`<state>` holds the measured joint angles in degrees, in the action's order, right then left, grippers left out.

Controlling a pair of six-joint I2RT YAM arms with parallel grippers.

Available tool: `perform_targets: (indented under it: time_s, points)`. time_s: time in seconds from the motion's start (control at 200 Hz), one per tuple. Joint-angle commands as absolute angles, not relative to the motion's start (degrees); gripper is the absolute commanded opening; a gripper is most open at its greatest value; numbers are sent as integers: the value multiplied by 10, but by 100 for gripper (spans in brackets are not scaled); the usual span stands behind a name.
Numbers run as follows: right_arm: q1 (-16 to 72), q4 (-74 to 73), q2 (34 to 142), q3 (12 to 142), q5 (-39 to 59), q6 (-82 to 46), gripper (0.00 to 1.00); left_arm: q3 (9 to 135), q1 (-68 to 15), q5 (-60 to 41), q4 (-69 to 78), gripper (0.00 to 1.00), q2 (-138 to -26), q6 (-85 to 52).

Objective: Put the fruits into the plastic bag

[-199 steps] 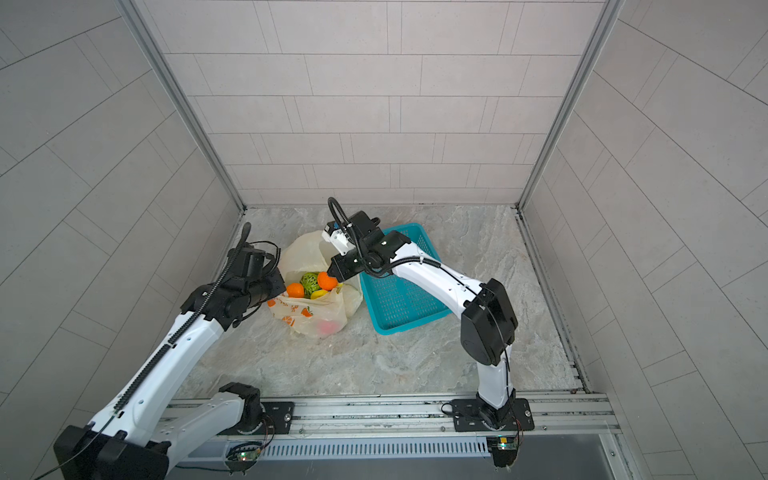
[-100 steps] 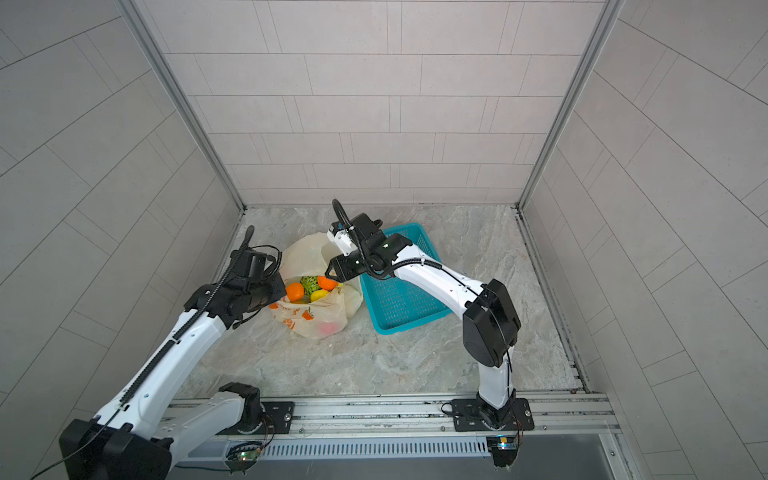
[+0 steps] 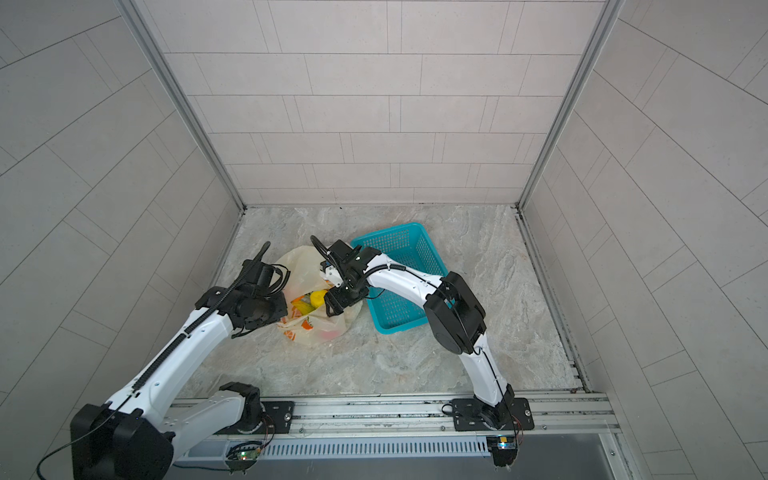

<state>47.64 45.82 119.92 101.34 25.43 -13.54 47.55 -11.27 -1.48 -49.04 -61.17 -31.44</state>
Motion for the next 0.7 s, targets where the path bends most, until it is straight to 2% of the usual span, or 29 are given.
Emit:
perform_targets:
  time_s: [0.0, 0.08, 0.16, 0.33, 0.696]
  points:
    - [482, 464, 1213, 1006, 246, -119, 54, 473, -110, -19, -505, 0, -609, -309]
    - [482, 449, 1220, 1007, 252, -127, 21, 474, -110, -21, -501, 0, -610, -310]
    - [482, 445, 1227, 1016, 262, -130, 0, 475, -110, -21, -499, 0, -609, -312]
    - [481, 433, 1207, 1011, 291, -126, 0, 475, -111, -18, -493, 0, -606, -317]
    - [481, 331, 1069, 955, 364, -116, 0, 473, -111, -49, -449, 0, -582, -323]
